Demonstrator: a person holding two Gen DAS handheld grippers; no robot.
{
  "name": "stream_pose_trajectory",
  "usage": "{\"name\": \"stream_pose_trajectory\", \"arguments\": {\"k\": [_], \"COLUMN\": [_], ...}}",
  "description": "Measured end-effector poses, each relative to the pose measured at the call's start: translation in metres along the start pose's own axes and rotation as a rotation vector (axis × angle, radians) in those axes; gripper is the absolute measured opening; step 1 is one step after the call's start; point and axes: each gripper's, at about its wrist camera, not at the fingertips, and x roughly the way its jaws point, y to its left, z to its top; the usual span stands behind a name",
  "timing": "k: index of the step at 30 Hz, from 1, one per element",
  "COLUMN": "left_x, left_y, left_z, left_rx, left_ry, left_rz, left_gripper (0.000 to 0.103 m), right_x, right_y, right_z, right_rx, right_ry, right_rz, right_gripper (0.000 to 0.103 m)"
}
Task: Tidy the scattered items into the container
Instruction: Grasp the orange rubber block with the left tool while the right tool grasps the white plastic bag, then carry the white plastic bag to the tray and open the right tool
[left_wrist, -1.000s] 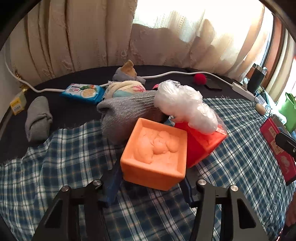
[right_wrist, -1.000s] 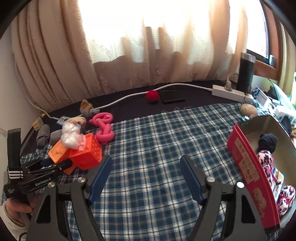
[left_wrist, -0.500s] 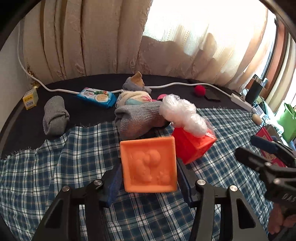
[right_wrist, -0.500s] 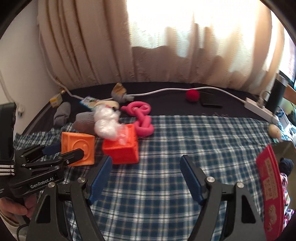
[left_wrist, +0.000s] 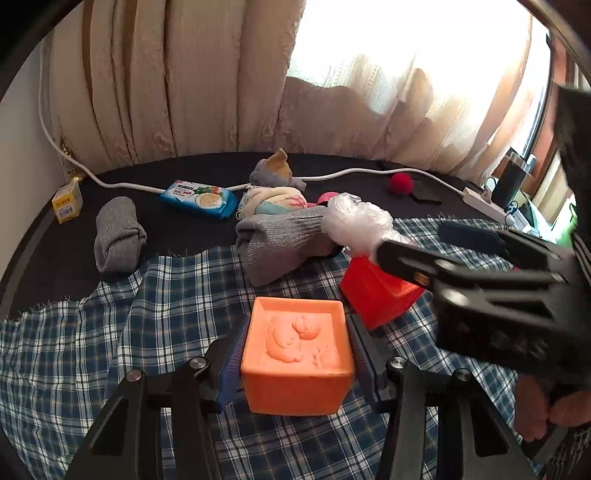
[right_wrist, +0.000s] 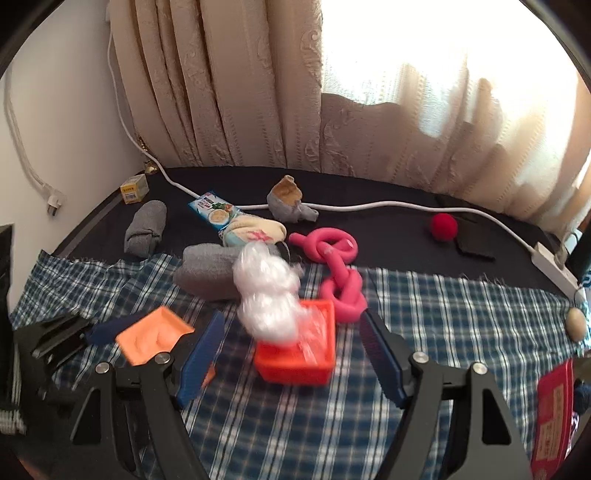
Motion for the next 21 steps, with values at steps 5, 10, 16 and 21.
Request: {"name": "stream_pose_trajectory", "arguments": {"k": [5,10,16,21], "left_x": [0.004,0.012,0.016,0.021], "left_y": [-0.003,-0.001,-0.004,-0.004], "left_z": [-0.002,-0.004,-0.006,-0.009], "left_rx": [0.017,0.009,0.024,0.027], "left_ry": [0.022,0.054,0.064,0.067], "left_rz": [0.007,0.015,0.028,0.033], "left_gripper": [0.055,0.056,0.056,0.056], "right_x": [0.02,0.032,0.018,-0.004], "right_y": [0.0,-0.009,-0.026,-0.032], "right_z": [0.006,0.007,0.006,-0.001], "right_rx": [0.011,0.056,0.134,0.162], "right_ry": [0.033,0.056,0.021,-0.026], "right_rz": [0.021,0.036,0.056,0.042], "right_gripper": [0.079,0.054,0.04,0.04]}}
